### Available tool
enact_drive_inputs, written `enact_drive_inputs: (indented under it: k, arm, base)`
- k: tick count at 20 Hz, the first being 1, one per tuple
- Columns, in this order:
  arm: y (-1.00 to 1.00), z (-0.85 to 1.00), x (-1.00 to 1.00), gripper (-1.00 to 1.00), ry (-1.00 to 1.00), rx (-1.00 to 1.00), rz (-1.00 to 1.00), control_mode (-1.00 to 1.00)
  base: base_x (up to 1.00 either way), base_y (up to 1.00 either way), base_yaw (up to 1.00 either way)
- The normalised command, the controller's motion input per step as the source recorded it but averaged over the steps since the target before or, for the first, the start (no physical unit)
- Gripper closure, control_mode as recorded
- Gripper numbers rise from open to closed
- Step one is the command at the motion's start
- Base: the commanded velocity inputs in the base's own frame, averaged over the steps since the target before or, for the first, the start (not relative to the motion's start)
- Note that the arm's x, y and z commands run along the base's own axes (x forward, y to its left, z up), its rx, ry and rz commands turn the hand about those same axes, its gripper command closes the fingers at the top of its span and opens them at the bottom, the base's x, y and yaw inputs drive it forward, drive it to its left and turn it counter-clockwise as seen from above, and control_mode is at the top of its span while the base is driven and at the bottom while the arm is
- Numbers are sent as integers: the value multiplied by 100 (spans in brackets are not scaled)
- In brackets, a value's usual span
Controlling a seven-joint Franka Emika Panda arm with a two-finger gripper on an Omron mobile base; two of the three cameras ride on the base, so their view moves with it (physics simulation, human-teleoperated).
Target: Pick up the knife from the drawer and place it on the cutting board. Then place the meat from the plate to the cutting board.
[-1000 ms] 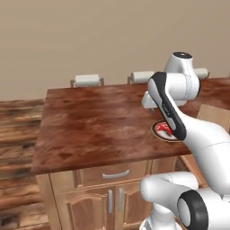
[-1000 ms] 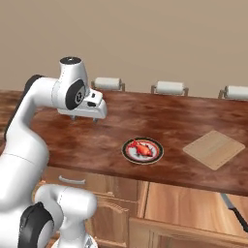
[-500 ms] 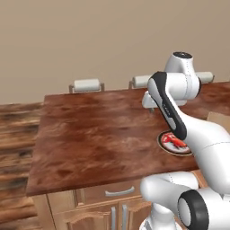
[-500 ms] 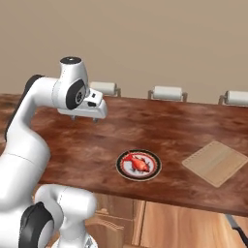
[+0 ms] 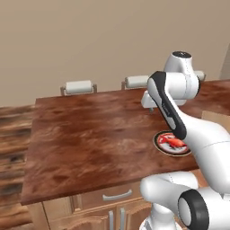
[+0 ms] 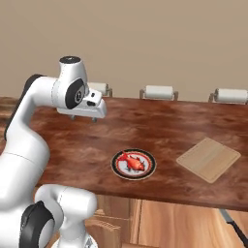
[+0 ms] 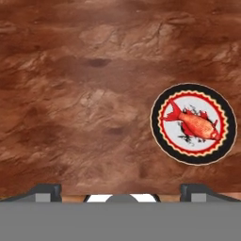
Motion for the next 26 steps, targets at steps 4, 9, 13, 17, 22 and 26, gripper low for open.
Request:
enact_drive_inputs:
  k: [4, 9, 13, 17, 22, 26]
  arm:
    - [0, 0, 0, -100, 0, 0, 0, 100]
    - [0, 0, 0, -100, 0, 0, 0, 100]
    - [0, 0, 0, -100, 0, 0, 0, 100]
    - [0, 0, 0, -100, 0, 0, 0, 100]
    - [0, 0, 0, -100, 0, 0, 0, 100]
    - [0, 0, 0, -100, 0, 0, 0, 100]
  base:
    - [28, 7, -14]
    - [30, 19, -7]
    - [29, 31, -5]
    - [19, 24, -9]
    - [0, 0, -27]
    - [2, 0, -31]
